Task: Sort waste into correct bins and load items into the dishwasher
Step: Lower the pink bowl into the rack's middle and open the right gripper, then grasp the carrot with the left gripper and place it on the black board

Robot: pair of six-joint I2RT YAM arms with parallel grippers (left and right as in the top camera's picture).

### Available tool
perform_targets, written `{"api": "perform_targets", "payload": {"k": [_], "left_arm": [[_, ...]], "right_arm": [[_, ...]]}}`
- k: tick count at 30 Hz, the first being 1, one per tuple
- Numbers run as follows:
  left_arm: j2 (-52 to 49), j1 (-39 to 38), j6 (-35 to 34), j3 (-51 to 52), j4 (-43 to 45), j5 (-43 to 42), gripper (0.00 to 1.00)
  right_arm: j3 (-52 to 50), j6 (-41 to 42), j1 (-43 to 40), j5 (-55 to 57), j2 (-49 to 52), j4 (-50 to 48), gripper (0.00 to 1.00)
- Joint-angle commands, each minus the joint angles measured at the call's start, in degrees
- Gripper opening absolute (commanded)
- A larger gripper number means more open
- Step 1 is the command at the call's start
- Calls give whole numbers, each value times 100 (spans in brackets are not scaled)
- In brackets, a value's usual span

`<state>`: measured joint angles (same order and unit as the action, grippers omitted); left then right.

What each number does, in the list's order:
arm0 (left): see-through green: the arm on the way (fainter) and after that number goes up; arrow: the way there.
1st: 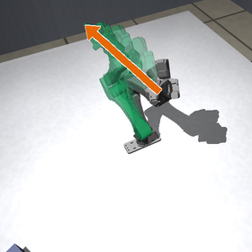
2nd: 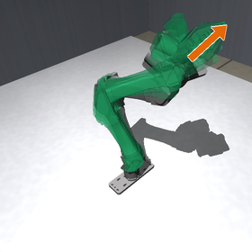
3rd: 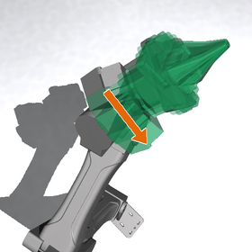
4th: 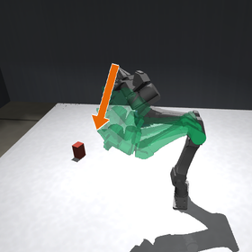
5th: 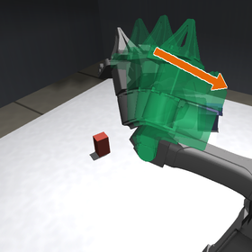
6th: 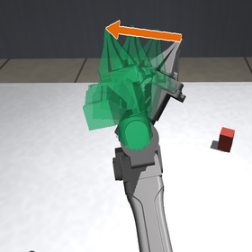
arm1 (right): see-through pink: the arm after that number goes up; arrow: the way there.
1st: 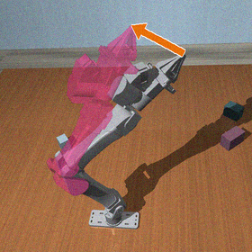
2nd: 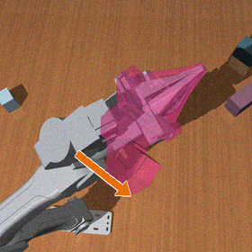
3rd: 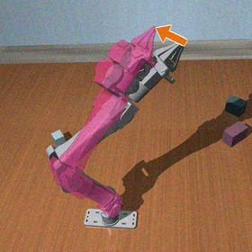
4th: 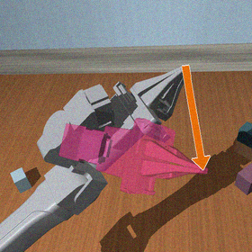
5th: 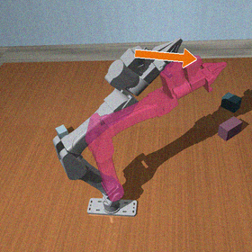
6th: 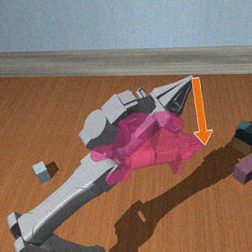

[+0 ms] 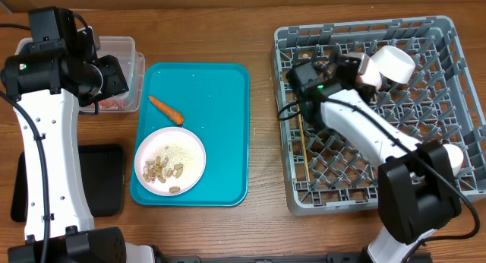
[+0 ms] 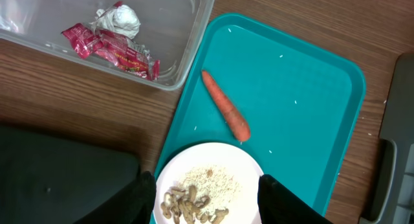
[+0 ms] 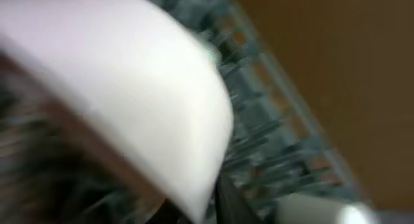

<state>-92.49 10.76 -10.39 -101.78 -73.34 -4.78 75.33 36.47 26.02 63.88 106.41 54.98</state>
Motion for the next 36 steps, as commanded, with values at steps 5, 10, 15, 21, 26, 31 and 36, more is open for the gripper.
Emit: {"api": "perform_targets", "payload": {"k": [5,10,15,21,26,31,36], "left_arm": [[72,9,-55,-125,-11,-85,54],[72,9,-55,-125,-13,-85,53],[72,9,-52,-125,-15,-85,54],[68,7,-55,-107,-39,-136,66],[-22,-114,-155,225,9,-393,67],[-258,-579,-337,1021,693,-313,67],[-817,-903,-704,1639,1537,221,65]], "right_arm": [[-98,-42,721,-1263,107,70,50],[249,710,693,-1272,-17,758,84],[1005,654,431,-1888,-645,1187,88],[1744,-1672,-944,-5335,-1952,815,100],[1742,-2627,-2111,-6507,-2306,1484,100],[1735,-2625,-2476,-6507,-2299,1738,100],[1735,-2629,-2476,-6505,-2299,1757,100]]}}
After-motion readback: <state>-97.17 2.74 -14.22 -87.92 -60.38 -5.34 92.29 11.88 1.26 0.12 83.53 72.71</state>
